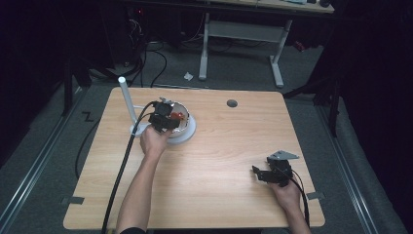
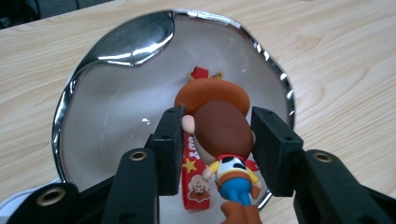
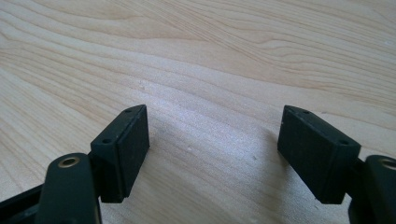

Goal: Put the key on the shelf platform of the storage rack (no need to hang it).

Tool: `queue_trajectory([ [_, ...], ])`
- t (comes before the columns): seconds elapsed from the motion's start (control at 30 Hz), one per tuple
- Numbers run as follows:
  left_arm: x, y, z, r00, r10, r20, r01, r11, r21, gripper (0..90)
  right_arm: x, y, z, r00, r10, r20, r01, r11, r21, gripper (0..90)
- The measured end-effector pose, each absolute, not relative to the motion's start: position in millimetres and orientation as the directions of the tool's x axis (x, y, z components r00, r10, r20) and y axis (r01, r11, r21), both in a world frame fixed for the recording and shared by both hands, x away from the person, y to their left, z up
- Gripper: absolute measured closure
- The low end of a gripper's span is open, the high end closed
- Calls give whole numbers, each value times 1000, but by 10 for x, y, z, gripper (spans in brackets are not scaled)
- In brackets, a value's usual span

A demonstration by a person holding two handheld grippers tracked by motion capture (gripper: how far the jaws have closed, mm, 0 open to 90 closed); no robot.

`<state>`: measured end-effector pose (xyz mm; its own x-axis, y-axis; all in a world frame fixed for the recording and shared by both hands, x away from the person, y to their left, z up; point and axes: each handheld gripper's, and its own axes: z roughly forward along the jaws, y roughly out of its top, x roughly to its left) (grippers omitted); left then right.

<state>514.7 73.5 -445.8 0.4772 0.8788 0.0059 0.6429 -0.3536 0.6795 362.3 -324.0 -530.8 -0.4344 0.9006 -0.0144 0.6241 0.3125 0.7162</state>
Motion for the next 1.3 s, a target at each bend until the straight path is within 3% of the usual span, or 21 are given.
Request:
queue_trajectory([
  [0.4,5158,703,-4548,473,879,60,658,-399,639,549,3623,-3241,-5308,-434,901,-14,624,312,716,249],
  [0.5,5134,749,-4517,459,888,31,658,-363,660,479,3624,-3241,-5308,-435,900,-14,624,313,716,249],
  [0.73,5060,855,-4410,447,895,13,642,-330,692,434,3624,-3240,-5307,-437,899,-16,624,316,715,249],
  [0.93,4952,943,-4278,473,880,27,615,-352,705,417,3625,-3240,-5307,-436,900,-17,624,315,715,250],
  [1.3,4736,1143,-4098,467,884,-17,572,-288,768,421,3625,-3240,-5307,-436,900,-17,624,315,715,251],
])
